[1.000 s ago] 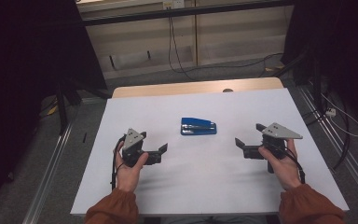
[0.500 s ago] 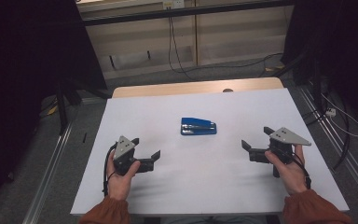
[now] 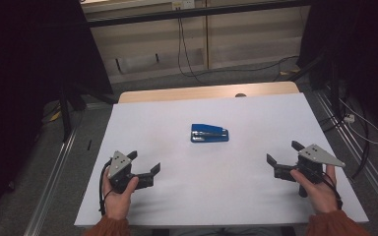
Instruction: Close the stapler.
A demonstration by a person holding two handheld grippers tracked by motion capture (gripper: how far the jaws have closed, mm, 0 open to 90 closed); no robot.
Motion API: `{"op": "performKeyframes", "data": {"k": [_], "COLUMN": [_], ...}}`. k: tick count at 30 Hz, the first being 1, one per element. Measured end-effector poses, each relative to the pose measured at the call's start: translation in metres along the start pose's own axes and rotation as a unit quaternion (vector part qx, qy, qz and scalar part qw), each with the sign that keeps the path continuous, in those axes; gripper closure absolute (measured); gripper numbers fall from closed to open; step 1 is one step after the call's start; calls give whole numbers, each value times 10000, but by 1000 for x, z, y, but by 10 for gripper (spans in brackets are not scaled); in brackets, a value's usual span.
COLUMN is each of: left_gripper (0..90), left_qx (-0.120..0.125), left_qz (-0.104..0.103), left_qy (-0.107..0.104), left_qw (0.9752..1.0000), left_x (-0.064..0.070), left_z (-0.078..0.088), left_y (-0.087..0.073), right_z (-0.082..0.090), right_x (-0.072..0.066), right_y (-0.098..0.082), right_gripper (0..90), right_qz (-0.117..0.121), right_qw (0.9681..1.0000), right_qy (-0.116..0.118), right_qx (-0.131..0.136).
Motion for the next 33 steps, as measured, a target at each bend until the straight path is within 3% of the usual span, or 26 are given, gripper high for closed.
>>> {"op": "performKeyframes", "data": {"k": [4, 8, 15, 21, 29, 33], "left_gripper": [44, 44, 44, 44, 43, 41], "left_qx": [-31, 43, 37, -73, 89, 70], "left_qz": [-150, -138, -55, 8, 163, 189], "left_qy": [40, 159, 149, 177, 227, 183], "left_qw": [9999, 9998, 9999, 9998, 9996, 9996], "left_x": [2, 4, 8, 6, 2, 1], "left_z": [3, 6, 15, 18, 16, 16], "left_y": [-1, 0, -5, -11, -7, -7], "right_z": [14, 23, 34, 38, 35, 32], "right_x": [0, 2, 4, 2, 2, 1], "right_y": [0, -6, -11, -17, -17, -20], "right_gripper": [21, 21, 16, 12, 12, 11], "right_qz": [-107, -152, -224, -171, -127, -153], "right_qw": [9999, 9997, 9994, 9996, 9997, 9997], "right_qy": [-73, -163, -253, -216, -217, -161], "right_qx": [103, 78, 88, -5, 43, -71]}}
Point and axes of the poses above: each handheld gripper's, and its own axes: z roughly backward along the jaws, y roughly out of its top, x roughly to its right, the point moved 5 cm from there along -z, roughly forward along the jaws, and after that the axes turned 5 degrees about z, right-handed, at the moved point
